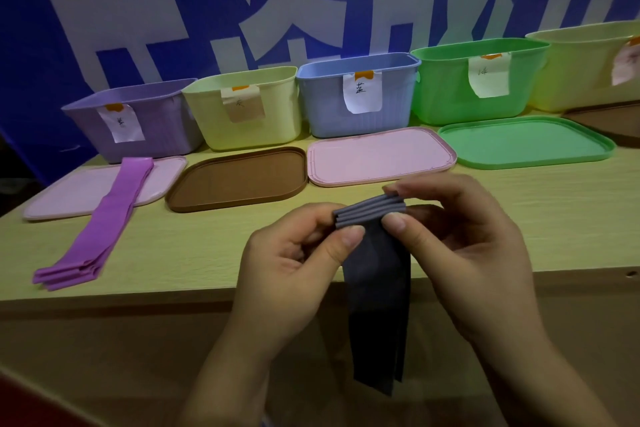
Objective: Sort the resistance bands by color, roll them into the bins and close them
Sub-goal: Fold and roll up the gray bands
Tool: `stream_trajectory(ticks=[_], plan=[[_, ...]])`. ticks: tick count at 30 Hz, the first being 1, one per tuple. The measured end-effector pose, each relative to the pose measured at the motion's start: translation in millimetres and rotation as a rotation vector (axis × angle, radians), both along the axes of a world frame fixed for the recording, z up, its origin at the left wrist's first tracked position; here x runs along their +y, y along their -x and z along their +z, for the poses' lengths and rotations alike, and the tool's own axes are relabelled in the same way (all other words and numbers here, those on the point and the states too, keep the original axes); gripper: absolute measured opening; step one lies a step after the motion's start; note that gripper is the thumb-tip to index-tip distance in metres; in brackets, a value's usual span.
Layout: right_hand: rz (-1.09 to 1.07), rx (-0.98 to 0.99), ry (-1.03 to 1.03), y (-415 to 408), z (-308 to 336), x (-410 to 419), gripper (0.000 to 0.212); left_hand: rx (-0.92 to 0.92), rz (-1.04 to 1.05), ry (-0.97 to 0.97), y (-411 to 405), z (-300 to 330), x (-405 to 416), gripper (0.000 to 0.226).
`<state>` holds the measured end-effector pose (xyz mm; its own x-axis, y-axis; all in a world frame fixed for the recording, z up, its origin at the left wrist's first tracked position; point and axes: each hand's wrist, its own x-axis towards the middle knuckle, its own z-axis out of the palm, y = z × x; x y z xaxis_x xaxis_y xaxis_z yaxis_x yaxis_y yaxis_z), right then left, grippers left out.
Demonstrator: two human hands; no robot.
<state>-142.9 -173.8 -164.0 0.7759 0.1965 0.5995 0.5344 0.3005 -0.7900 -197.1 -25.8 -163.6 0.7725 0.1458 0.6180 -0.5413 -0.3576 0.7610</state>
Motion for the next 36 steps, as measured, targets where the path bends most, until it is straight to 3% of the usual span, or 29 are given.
stream_trajectory(ticks=[3, 9, 14, 16, 22, 36], plan=[[-0.042, 0.009, 0.050, 0, 0, -3, 0.026, -0.007, -0.001, -0.004, -1, 0, 0, 0.025], [-0.117, 0.070, -0.148, 9, -4, 5, 0.020, -0.048, 0.023, 0.026, -3, -1, -9, 0.018], [-0.189, 0.034, -0.183, 8, -9, 12, 0.016, 0.014, -0.048, 0.202, -3, -3, -13, 0.045], [-0.182, 0.065, -0.213, 9, -9, 15, 0.014, -0.018, -0.026, 0.164, -3, -3, -15, 0.050], [-0.032, 0.158, -0.221, 5, -5, 11, 0.013, -0.041, 0.025, 0.040, -4, -5, -8, 0.027], [-0.010, 0.039, -0.097, 2, -10, 4, 0.014, -0.033, 0.045, -0.036, -4, -4, -1, 0.023]])
